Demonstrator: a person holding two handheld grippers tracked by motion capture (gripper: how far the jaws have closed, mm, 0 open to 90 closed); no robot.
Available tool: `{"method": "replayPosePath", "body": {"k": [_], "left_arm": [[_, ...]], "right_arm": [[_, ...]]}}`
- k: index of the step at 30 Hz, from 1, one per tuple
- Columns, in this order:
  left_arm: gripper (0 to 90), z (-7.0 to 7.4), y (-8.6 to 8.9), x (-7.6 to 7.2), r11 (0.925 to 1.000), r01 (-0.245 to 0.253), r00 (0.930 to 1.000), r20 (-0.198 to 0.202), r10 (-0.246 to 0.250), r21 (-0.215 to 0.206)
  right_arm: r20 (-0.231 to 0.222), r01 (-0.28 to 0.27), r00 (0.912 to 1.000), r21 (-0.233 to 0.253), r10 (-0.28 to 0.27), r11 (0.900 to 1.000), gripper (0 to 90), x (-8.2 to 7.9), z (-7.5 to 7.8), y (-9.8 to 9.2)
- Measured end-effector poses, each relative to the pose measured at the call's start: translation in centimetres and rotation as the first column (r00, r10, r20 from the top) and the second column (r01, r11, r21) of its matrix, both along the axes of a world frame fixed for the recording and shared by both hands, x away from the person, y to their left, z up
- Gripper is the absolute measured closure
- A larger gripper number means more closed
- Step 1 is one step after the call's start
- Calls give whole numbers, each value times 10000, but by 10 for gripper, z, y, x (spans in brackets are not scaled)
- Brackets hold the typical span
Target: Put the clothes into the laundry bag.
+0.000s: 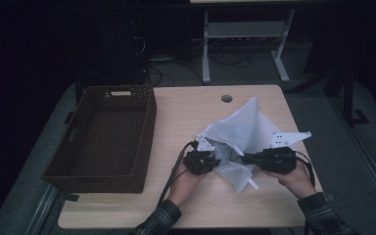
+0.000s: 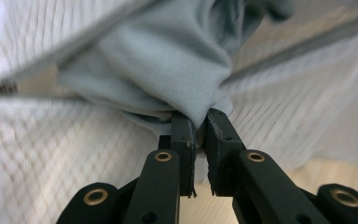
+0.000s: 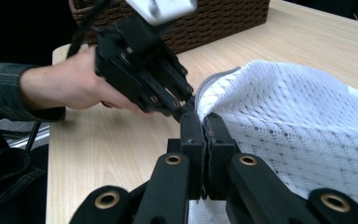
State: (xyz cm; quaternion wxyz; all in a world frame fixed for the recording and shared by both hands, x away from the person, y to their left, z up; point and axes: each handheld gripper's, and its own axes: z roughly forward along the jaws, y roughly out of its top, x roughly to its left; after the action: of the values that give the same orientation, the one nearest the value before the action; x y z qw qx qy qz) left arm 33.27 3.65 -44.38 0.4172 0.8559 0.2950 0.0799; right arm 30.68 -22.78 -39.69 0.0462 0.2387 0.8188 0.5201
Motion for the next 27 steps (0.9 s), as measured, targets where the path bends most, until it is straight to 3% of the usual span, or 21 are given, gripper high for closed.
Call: {"method": "replayPosePath", "body": {"k": [4,8,10,15,19,22,27], "left_arm": [[830,16,-9,-1,9986,75,9986,534,-47,-523],[830,19,-26,4,9980,191,9975,693,-149,-600],[829,15,-35,9,9989,184,9977,662,-155,-434],[829,-8,-54,18,9988,-29,9991,414,50,-494],[823,-24,-63,21,9996,245,9996,107,-243,-151],[791,-26,-60,20,9991,326,9995,-10,-326,-272],[583,-11,-40,17,9991,427,9990,152,-426,-59]], "right_arm": [[14,20,10000,-32,-20,10000,881,0,0,0],[3,-4,10000,-25,4,10000,881,-1,1,0],[-14,-36,10000,-3,36,10000,882,-1,2,1],[-22,-136,9999,211,136,9997,883,-3,5,-3],[-45,-57,10000,244,58,9997,883,-2,5,-7],[-50,6,10000,203,-5,9998,882,-2,4,-8],[-39,38,10000,280,-37,9996,882,-1,3,-9]]}}
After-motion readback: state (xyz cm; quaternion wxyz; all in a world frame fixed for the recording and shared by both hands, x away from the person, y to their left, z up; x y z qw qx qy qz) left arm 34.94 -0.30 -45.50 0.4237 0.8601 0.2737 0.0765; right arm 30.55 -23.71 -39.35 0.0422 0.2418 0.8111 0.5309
